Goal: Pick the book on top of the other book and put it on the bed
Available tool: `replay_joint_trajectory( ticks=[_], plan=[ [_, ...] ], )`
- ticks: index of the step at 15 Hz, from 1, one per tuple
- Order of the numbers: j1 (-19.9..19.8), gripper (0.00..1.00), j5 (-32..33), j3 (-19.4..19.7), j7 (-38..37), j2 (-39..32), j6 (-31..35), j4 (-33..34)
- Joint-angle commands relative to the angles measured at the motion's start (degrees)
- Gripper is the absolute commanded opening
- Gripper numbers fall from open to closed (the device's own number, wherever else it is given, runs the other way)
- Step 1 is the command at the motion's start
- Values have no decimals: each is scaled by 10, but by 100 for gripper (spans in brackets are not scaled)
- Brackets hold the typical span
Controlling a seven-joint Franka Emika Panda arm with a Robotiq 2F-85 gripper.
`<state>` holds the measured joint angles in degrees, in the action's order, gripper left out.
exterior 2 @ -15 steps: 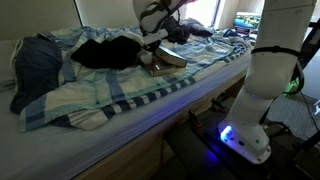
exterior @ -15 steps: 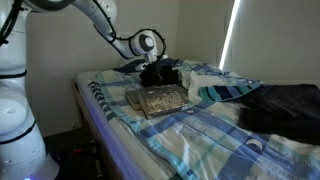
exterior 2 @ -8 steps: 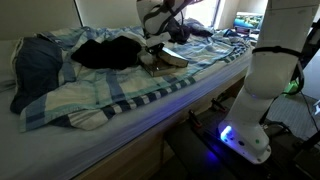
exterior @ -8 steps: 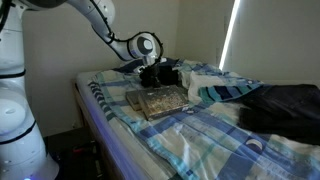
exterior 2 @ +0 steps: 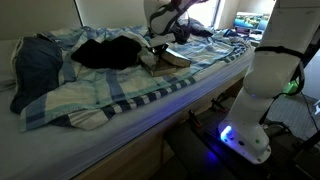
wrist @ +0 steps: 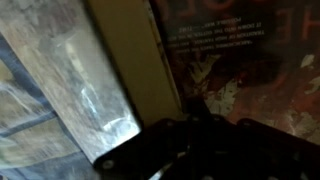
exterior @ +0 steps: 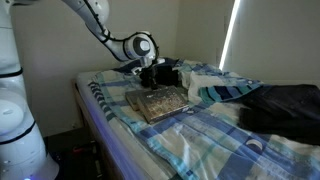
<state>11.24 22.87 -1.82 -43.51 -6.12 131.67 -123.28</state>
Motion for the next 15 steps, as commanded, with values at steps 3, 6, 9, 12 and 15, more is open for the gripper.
replay_joint_trajectory(
  ticks=[3,6,9,12,15],
  plan=[
    [-34,0,-22,0,-11,71,28,-96],
    [-49,0,-25,0,-8,104,31,-127],
    [-50,1,-24,-14,-6,81,28,-100],
    [-56,1,-24,-15,-6,98,28,-120],
    [-58,1,-25,-18,8,81,34,-101]
  ],
)
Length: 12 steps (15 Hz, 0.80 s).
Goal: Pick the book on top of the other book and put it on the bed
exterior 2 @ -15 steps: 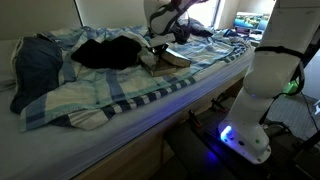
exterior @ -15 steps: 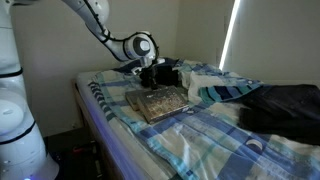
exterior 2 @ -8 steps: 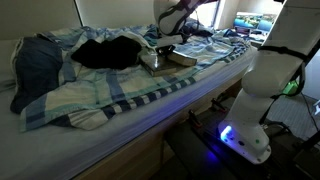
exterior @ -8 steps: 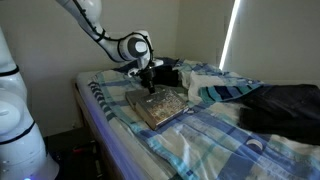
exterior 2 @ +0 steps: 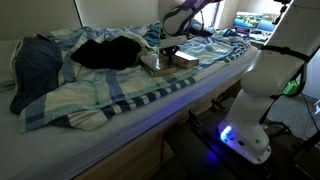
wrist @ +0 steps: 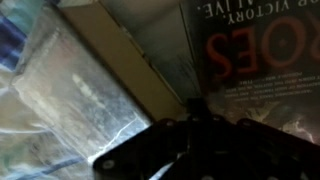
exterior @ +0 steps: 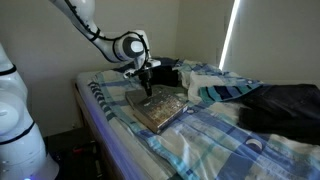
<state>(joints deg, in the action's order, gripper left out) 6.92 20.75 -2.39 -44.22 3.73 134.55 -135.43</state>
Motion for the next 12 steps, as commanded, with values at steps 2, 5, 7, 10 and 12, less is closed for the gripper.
replay_joint_trajectory(
  ticks=[2,5,7,10,12],
  plan=[
    [-21,1,-13,-4,32,-30,27,31],
    [-38,1,-37,10,60,-57,64,53],
    [-49,1,-70,20,97,-78,84,68],
    [-58,1,-117,32,138,-102,96,85],
    [-62,1,-140,38,156,-113,98,91]
  ],
)
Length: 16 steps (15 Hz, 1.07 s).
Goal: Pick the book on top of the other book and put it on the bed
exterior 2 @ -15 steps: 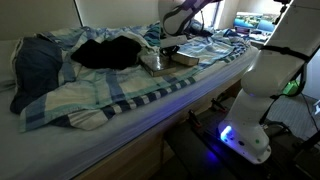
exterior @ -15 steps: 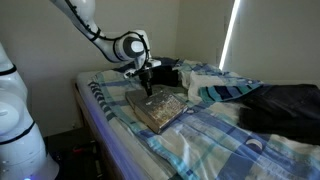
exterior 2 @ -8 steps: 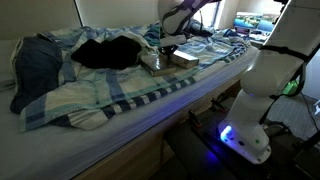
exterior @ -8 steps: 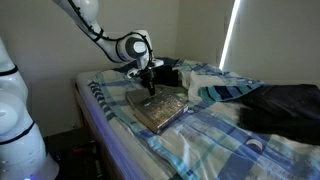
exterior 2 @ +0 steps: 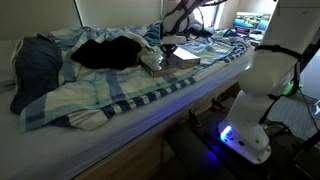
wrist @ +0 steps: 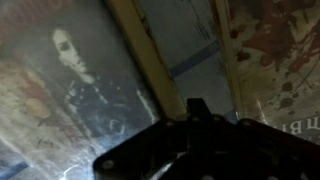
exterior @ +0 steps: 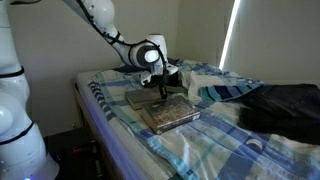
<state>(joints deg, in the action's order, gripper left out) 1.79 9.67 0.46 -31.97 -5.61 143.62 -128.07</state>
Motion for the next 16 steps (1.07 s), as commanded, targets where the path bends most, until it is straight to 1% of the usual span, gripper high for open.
replay_joint_trajectory(
  ticks=[1,4,11,16],
  plan=[
    [-11,1,-39,12,40,-22,7,18],
    [-9,1,-56,17,47,-19,2,14],
    [11,1,-31,5,18,60,-4,-47],
    [5,2,-34,-9,19,100,-3,-74]
  ],
)
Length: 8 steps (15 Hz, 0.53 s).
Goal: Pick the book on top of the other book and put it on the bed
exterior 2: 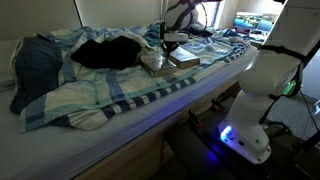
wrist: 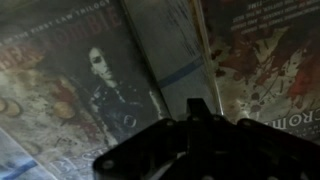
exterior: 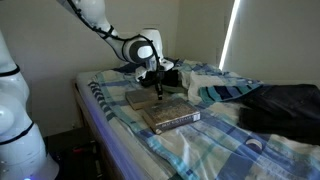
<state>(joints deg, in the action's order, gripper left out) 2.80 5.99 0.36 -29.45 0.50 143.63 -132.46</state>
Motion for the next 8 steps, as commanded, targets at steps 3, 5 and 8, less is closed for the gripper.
replay_joint_trajectory(
  ticks=[3,5,8],
  plan=[
    [-10,2,7,-12,-11,62,-1,-48],
    [-12,27,-2,-13,1,37,-1,-27],
    [-12,21,-2,-14,1,39,-1,-29]
  ],
)
